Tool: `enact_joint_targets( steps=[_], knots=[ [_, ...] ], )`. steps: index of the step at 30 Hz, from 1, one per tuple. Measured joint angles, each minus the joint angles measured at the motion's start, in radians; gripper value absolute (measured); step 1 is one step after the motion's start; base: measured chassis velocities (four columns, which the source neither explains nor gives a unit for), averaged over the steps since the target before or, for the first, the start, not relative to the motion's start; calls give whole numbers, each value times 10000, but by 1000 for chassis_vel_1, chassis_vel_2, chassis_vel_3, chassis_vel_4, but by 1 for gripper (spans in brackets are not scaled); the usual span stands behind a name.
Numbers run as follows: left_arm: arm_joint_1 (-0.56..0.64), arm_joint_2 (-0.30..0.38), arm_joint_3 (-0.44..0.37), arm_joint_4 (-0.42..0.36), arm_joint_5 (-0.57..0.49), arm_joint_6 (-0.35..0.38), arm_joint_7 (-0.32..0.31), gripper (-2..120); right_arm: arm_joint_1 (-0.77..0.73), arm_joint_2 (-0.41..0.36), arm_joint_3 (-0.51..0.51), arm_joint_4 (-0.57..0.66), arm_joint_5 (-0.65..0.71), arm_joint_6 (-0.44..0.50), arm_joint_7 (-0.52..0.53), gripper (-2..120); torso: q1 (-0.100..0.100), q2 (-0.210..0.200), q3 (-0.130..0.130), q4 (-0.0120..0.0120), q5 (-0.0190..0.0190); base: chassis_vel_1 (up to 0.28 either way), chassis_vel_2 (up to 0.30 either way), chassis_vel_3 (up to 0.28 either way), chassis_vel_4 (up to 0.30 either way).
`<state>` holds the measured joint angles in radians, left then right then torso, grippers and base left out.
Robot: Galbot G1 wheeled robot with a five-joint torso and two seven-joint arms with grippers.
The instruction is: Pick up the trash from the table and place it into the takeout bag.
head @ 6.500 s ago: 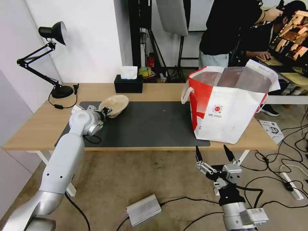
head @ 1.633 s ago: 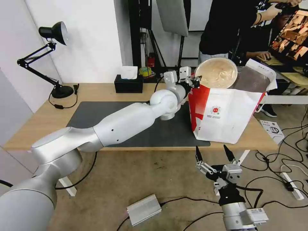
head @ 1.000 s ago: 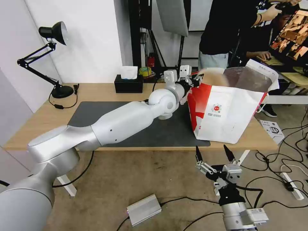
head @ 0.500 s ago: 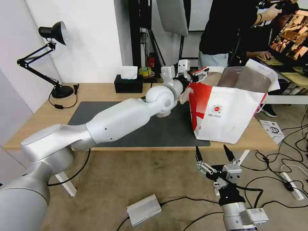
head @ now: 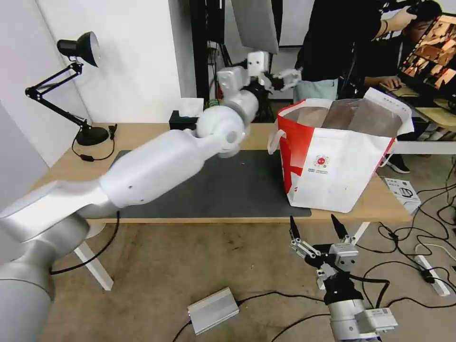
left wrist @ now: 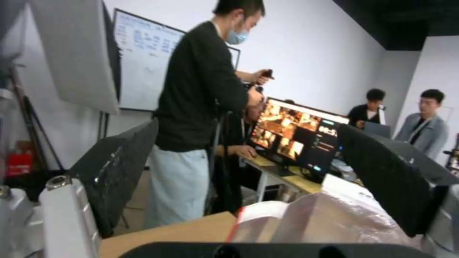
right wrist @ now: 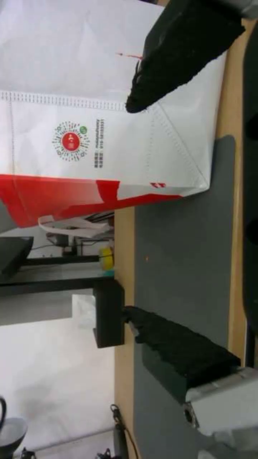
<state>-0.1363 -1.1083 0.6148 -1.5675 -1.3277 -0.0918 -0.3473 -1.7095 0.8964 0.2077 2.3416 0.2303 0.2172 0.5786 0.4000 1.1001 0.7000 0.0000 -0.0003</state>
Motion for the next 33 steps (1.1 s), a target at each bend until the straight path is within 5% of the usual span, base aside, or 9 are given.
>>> enact_joint_targets(
  steps=[13, 17, 33],
  knots=[
    [2687, 2185, -1763, -2215, 625, -141, -73, 100, 0, 0, 0, 0, 0, 0, 0, 100, -1, -1, 0, 2, -1, 0, 0, 0, 0],
    [4053, 2847, -2863, -3102, 1063, -190, 18, 100, 0, 0, 0, 0, 0, 0, 0, 100, -1, -2, 0, 1, 1, 0, 0, 0, 0],
    [8056, 3514, -5336, -4880, 2681, -292, 194, 100, 0, 0, 0, 0, 0, 0, 0, 100, -1, -2, 0, 0, 2, 0, 0, 0, 0]
  ],
)
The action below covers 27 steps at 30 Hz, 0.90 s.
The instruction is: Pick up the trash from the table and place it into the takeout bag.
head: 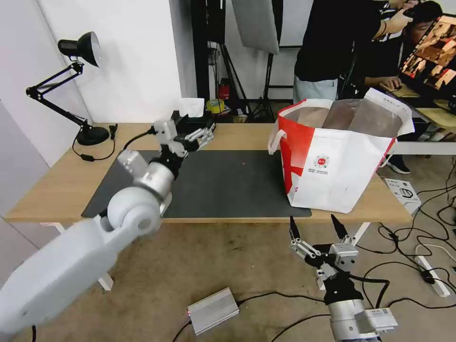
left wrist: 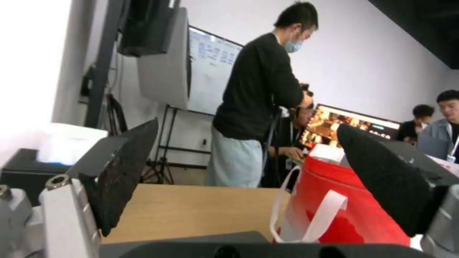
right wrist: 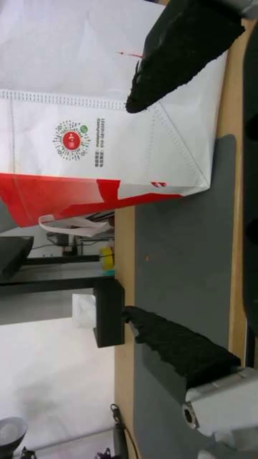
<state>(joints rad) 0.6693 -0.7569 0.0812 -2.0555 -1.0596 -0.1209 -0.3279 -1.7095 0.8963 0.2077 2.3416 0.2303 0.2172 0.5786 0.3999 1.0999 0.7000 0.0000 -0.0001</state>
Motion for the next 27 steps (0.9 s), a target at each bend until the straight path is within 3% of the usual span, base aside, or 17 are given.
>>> enact_joint_targets(
  steps=[6, 13, 18, 22, 27],
  knots=[
    [1830, -19, -1430, -578, 776, -20, 115, 100, 0, 0, 0, 0, 0, 0, 0, 100, 0, 0, 0, 0, 1, 0, 0, 0, 0],
    [3437, -261, -2260, -986, 1963, -380, 163, 100, 0, 0, 0, 0, 0, 0, 1, 100, -1, 0, 0, 0, 1, 0, 0, 0, 0],
    [4513, -761, -2644, -1136, 3215, -635, 102, 100, 0, 0, 0, 0, 0, 0, 0, 100, 0, 0, 0, 0, 1, 0, 0, 0, 0],
    [6036, -1644, -3280, -1478, 4659, -785, 41, 100, 0, 0, 0, 0, 0, 0, 0, 100, -1, 1, -1, 0, 3, 0, 0, 0, 0],
    [6817, -2134, -3572, -1576, 5315, -958, -6, 100, 0, 0, 0, 0, 0, 0, 0, 100, 0, 1, -1, 0, 1, 0, 0, 0, 0]
  ],
)
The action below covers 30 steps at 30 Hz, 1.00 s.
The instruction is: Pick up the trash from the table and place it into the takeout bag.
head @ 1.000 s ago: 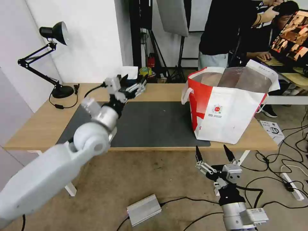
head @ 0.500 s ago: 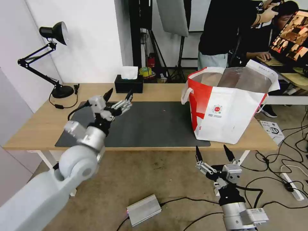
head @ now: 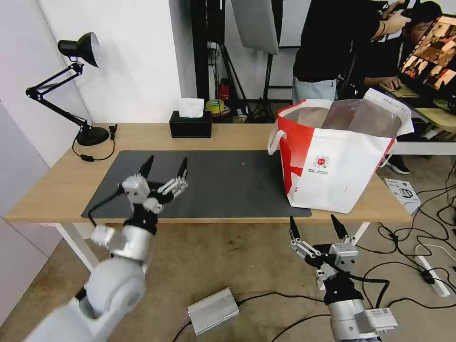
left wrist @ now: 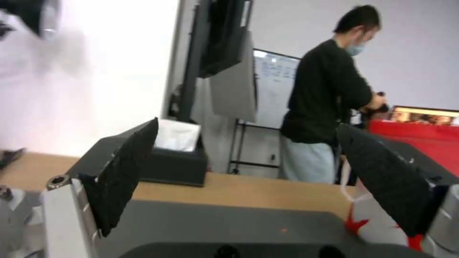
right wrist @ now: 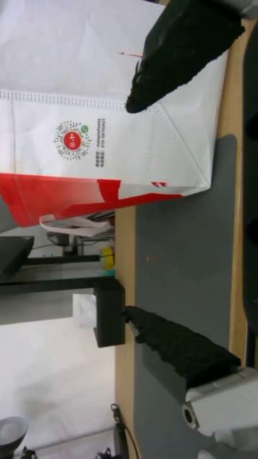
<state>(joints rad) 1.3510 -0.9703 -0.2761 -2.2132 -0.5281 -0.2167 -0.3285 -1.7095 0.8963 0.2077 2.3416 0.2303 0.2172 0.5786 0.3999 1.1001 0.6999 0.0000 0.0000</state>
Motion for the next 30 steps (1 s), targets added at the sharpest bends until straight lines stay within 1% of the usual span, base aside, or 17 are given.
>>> enact_joint_targets(
  steps=[1, 2, 4, 5, 7, 9, 11, 12, 14, 16, 19, 23, 30],
  knots=[
    [485, -307, -206, -85, 391, -67, -11, 100, 0, 0, 0, 0, 0, 0, -1, 100, 0, 0, 0, 0, 0, 0, 0, 0, 0],
    [571, -358, -241, -94, 470, -87, -11, 100, 0, 0, 0, 0, 0, 0, -1, 100, 0, 0, 0, 0, 0, 0, 0, 0, 0],
    [1293, -776, -592, -133, 1285, -307, -11, 100, 0, 0, 0, 0, 0, 0, 0, 100, 0, 0, 0, 0, 1, 0, 0, 0, 0],
    [1293, -776, -592, -133, 1285, -307, -11, 100, 0, 0, 0, 0, 0, 0, 0, 100, 0, 0, 0, 0, 1, 0, 0, 0, 0],
    [1727, -1003, -850, -184, 1815, -411, -16, 100, 0, 0, 0, 0, 0, 0, 0, 100, 0, 0, 1, 1, 0, 0, 0, 0, 0],
    [1931, -1071, -1084, -237, 2070, -434, -83, 100, 0, 0, 0, 0, 0, 0, -1, 100, 0, 0, 1, 0, 0, 0, 0, 0, 0],
    [1969, -1076, -1151, -251, 2143, -435, -99, 100, 0, 0, 0, 0, 0, 0, 0, 100, 0, -1, 1, -1, 0, 0, 0, 0, 0],
    [2093, -1078, -1377, -304, 2357, -439, -131, 100, 0, 0, 0, 0, 0, 0, 0, 100, 1, 0, 1, 0, 1, 0, 0, 0, 0],
    [2248, -1104, -1556, -366, 2475, -428, -136, 100, 0, 0, 0, 0, 0, 0, -1, 100, 0, 0, 1, 0, 1, 0, 0, 0, 0],
    [2248, -1104, -1556, -366, 2475, -428, -136, 100, 0, 0, 0, 0, 0, 0, -1, 100, 0, 0, 1, 0, 1, 0, 0, 0, 0],
    [2556, -1422, -1683, -328, 3100, -395, -234, 100, 0, 0, 0, 0, 0, 0, 0, 100, 1, 0, 1, 0, 0, 0, 0, 0, 0],
    [2831, -1625, -1713, -291, 3371, -394, -292, 100, 0, 0, 0, 0, 0, 0, 0, 100, 0, 0, 1, 0, 0, 0, 0, 0, 0],
    [3132, -1684, -1790, -134, 3540, -574, -131, 100, 0, 0, 0, 0, 0, -1, 0, 100, 1, 0, 1, -1, 0, 0, 0, 0, 0]
  ],
)
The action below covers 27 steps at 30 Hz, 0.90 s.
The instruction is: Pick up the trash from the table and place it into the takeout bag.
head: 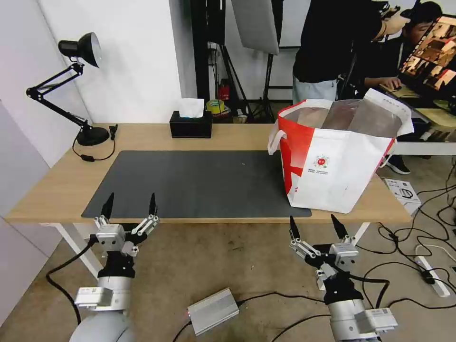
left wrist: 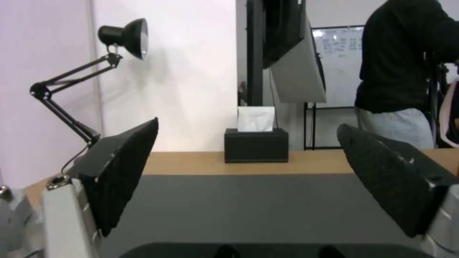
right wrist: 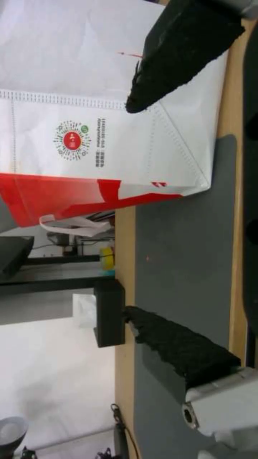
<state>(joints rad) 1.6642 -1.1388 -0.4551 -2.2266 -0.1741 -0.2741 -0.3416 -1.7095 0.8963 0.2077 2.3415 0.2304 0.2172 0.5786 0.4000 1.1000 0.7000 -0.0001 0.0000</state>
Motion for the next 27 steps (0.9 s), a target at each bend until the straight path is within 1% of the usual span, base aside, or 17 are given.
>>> enact_joint_targets(
  steps=[11, 18, 27],
  knots=[
    [660, 73, -489, -10, -160, -294, 75, 100, 0, 0, 0, 0, 0, 0, 0, 100, -1, 0, 0, 1, 0, 0, 0, 0, 0],
    [727, 118, -575, -40, -246, -327, 56, 100, 0, 0, 0, 0, 0, 0, 0, 100, 0, 0, 0, 1, 0, 0, 0, 0, 0],
    [887, 155, -524, -30, -152, -322, -264, 100, 0, 0, 0, 0, 0, 0, 0, 100, 0, 0, 0, 0, 0, 0, 0, 0, 0]
  ],
)
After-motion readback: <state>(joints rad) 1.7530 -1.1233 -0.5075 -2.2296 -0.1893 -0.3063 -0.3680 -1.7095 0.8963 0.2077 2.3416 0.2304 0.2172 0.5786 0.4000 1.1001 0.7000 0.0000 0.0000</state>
